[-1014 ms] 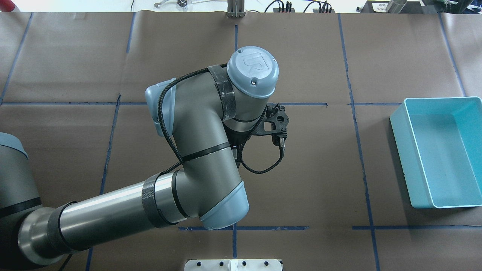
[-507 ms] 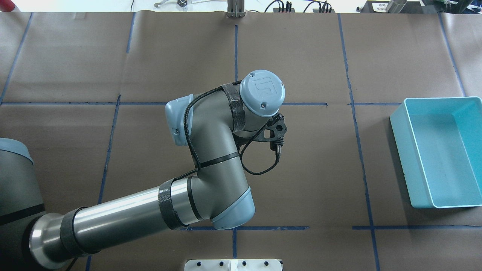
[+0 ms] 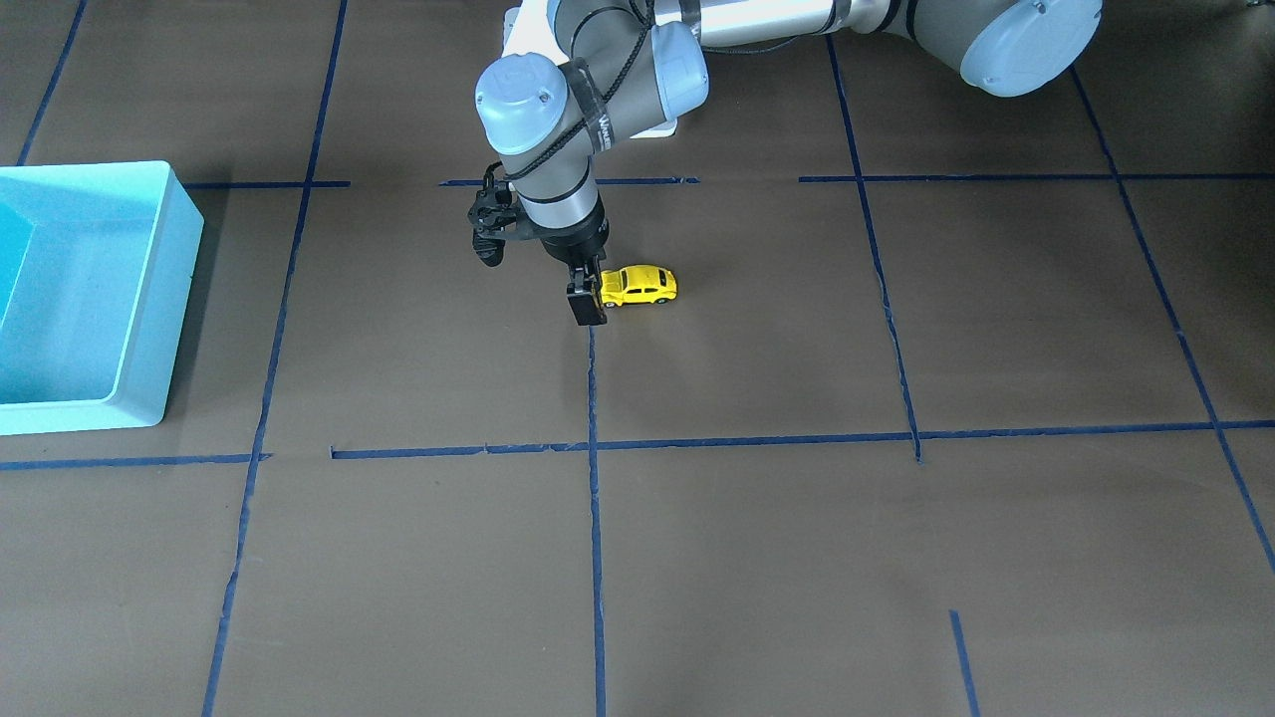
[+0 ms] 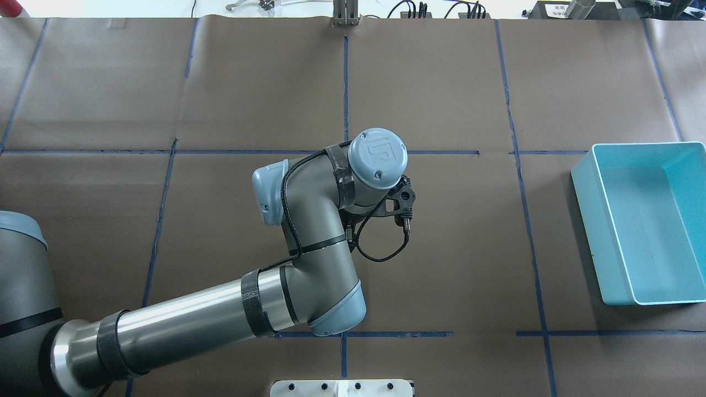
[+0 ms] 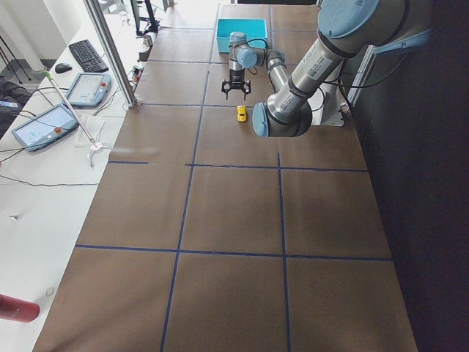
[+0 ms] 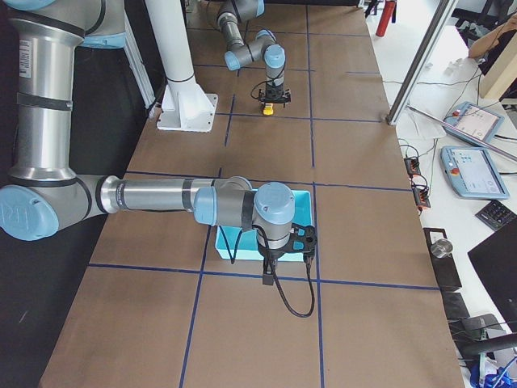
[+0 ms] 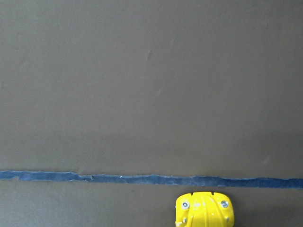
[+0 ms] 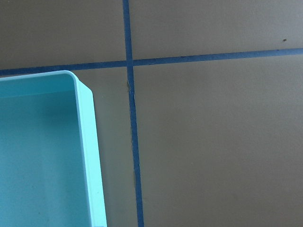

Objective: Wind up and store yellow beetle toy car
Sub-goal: 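Press the car down and drag it backward with the left gripper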

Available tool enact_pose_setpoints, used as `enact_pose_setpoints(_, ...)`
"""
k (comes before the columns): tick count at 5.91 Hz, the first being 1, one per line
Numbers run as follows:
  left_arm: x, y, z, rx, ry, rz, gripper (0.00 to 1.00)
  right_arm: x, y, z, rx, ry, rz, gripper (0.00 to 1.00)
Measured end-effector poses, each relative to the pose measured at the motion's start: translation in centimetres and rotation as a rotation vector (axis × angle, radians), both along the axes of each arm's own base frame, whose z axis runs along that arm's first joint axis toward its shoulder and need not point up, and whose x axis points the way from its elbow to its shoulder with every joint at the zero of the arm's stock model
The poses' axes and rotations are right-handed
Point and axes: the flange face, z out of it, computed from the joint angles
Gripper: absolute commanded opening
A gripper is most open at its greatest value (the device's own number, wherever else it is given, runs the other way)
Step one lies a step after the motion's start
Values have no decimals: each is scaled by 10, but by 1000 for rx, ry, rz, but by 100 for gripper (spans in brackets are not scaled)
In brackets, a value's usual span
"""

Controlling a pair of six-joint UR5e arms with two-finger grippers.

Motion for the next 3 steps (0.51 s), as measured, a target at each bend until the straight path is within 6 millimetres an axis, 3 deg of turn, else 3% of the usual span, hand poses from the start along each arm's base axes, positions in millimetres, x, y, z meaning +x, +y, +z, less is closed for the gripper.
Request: enact_pose_setpoints(3,12,19,13,-16,-5,12,100,0,0,0,-2,0,0,100)
